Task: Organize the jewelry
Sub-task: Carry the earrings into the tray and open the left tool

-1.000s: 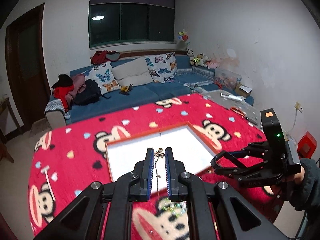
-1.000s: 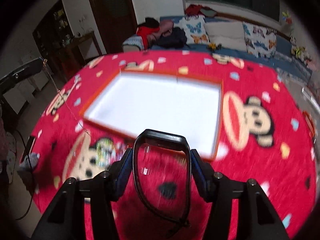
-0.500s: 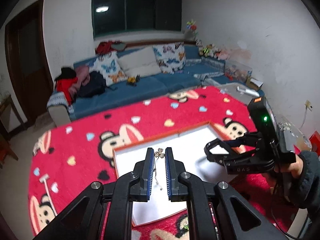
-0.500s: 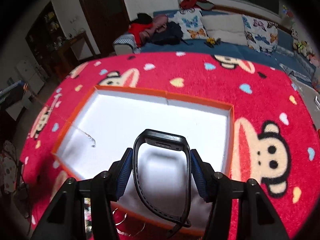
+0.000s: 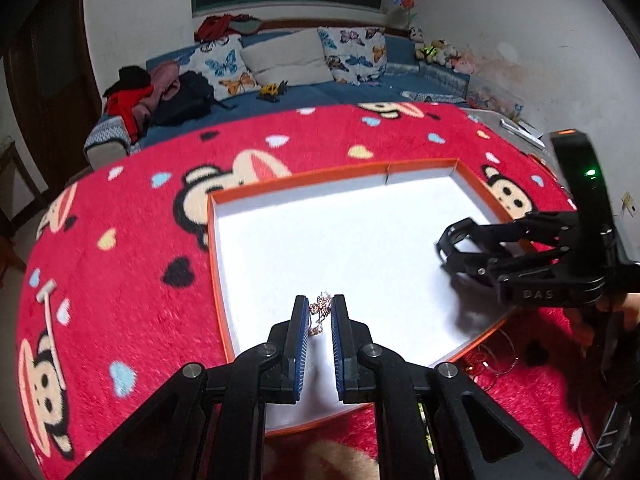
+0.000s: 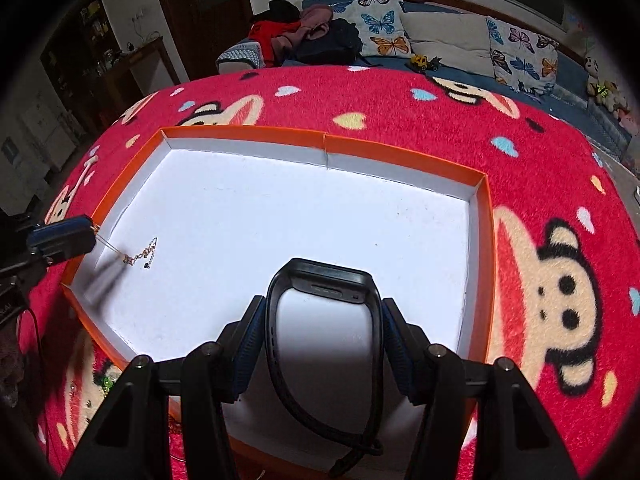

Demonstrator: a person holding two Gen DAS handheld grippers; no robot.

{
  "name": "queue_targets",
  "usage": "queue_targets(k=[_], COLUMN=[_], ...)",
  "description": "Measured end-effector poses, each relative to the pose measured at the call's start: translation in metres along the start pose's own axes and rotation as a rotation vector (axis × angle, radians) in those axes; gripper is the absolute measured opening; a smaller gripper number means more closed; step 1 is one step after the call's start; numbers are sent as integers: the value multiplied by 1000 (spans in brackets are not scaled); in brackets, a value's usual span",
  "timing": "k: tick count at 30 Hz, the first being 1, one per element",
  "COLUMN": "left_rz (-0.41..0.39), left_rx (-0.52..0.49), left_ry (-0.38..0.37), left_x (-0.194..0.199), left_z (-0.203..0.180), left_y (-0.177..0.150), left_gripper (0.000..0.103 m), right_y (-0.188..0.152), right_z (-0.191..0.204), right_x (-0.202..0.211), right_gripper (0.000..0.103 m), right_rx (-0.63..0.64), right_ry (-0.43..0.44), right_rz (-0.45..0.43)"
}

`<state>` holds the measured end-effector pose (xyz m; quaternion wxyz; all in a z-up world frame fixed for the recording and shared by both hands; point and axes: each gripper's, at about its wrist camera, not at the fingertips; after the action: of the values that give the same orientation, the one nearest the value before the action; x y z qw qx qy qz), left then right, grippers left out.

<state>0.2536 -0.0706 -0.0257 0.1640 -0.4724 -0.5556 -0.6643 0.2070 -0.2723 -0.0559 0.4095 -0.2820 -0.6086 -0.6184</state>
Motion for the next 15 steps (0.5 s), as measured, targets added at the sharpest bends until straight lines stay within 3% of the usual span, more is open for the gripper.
queue_targets(k=[12, 14, 15], left_rz=[85, 92, 93], left_rx=[15, 20, 20], left_ry=[-27, -39, -39], left_x=[-22, -24, -25], left_z=[1, 0, 0], left_y=[-13, -14, -14], left_gripper=[15, 17, 25], right_y=[2, 1, 1], right_z=[-2, -2, -2], right_x=[-2, -1, -1], right_gripper=[65, 65, 66], right_rx=[5, 7, 9], right_ry=[4, 15, 13], right_rz=[5, 6, 5])
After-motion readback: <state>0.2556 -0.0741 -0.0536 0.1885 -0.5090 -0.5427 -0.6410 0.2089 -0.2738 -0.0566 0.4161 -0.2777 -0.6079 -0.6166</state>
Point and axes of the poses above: each gripper's, at about its wrist camera, not at the fingertips, and x roughly against the way its jaws point, z to its left, y to its top
